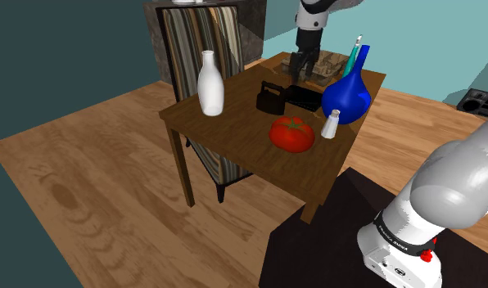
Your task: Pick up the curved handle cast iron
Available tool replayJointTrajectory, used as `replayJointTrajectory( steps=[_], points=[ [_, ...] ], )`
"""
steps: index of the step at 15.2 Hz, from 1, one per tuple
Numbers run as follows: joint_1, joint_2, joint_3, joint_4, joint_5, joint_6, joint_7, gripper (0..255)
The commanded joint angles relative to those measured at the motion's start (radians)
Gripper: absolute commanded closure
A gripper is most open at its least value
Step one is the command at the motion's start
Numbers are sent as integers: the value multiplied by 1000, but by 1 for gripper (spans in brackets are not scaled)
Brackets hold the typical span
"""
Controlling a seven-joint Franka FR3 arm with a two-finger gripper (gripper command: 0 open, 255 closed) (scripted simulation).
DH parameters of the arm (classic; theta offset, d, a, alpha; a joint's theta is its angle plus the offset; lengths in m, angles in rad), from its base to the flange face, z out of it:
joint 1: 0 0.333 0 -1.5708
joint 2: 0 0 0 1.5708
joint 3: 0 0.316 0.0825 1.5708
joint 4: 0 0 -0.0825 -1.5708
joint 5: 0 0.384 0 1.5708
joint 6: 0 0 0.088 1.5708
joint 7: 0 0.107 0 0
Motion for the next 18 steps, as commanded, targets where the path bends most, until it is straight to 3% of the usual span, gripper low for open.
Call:
replayJointTrajectory(
  steps=[1, 10, 18],
  points=[
    [2, 78, -9, 50, 18, 29, -20, 0],
    [-18, 438, -25, 373, 119, 63, -113, 0],
    [-20, 466, -22, 306, 126, 157, -119, 0]
  ],
)
